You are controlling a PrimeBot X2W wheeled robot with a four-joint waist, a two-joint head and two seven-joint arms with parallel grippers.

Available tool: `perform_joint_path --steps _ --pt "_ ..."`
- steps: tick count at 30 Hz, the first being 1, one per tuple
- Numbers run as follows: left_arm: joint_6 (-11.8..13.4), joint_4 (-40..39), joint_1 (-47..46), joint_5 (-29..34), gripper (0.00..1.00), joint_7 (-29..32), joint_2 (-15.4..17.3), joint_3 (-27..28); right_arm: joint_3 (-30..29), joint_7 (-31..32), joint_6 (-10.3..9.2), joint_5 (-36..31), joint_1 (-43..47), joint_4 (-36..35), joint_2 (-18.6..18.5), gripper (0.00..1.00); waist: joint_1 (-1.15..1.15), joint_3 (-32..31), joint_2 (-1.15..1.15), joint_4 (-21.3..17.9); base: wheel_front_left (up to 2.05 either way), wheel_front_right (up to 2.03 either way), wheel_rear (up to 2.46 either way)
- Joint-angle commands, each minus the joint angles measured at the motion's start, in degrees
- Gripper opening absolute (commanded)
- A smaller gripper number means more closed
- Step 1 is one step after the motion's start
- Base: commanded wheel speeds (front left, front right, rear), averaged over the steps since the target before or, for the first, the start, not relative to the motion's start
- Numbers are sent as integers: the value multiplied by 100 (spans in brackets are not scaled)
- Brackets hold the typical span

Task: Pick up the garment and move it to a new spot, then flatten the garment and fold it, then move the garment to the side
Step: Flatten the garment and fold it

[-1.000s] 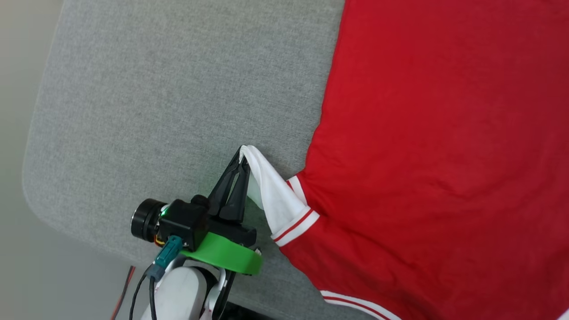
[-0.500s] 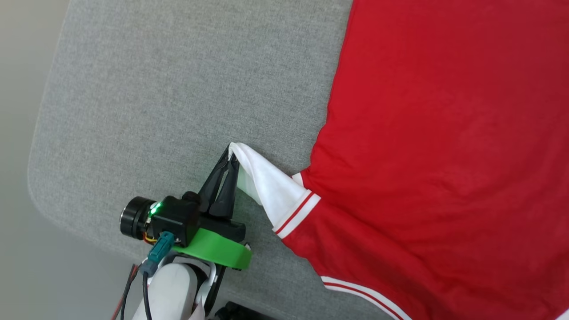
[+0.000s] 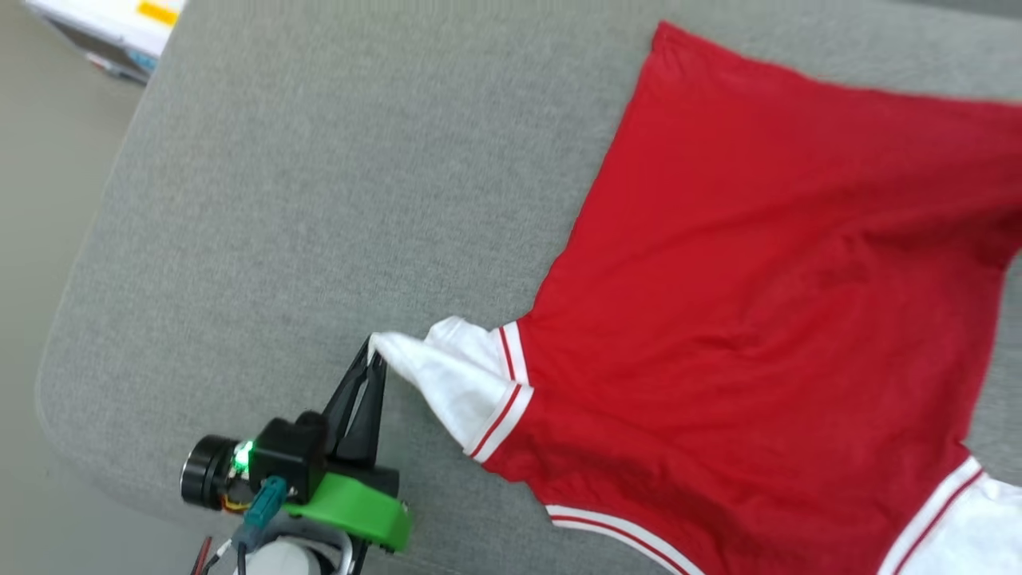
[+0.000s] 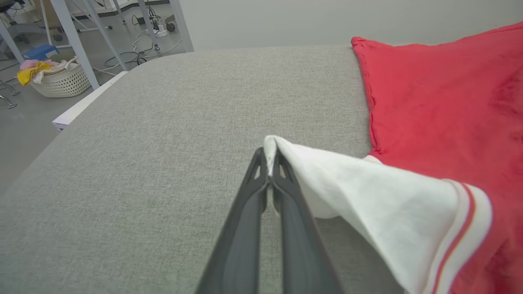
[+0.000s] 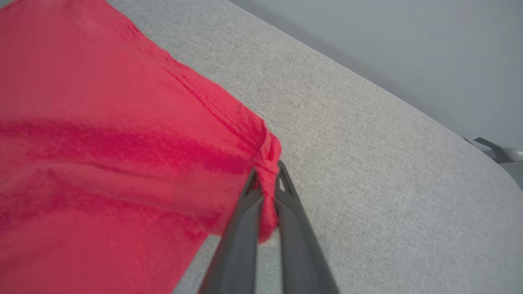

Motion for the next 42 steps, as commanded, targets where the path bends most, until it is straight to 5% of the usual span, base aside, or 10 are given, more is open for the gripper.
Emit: perform_joint_path --steps 1,13,27,28,30,42 --pt "26 18 128 28 0 -34 57 49 -19 -105 -3 95 303 -115 -105 0 0 -662 0 -439 0 0 0" --pt "119 74 758 -49 0 -34 217 239 -857 -470 -3 420 3064 -730 -299 0 0 -1356 0 -999 0 0 0" --pt "90 169 751 -94 0 -34 252 244 -1421 -541 -3 -84 5773 -803 1004 0 0 -1378 0 -1071 0 0 0" --pt "91 186 753 -99 0 -34 263 258 -1468 -644 -3 -167 5787 -792 1141 12 0 -1382 0 -1092 0 0 0" --pt "95 193 766 -98 0 -34 278 272 -1564 -775 -3 -283 5694 -837 1200 100 0 -1399 0 -1118 0 0 0" --pt "79 128 645 -34 0 -34 287 172 -2218 -1296 -3 -602 4433 -2091 1012 100 0 -1295 0 -989 0 0 0"
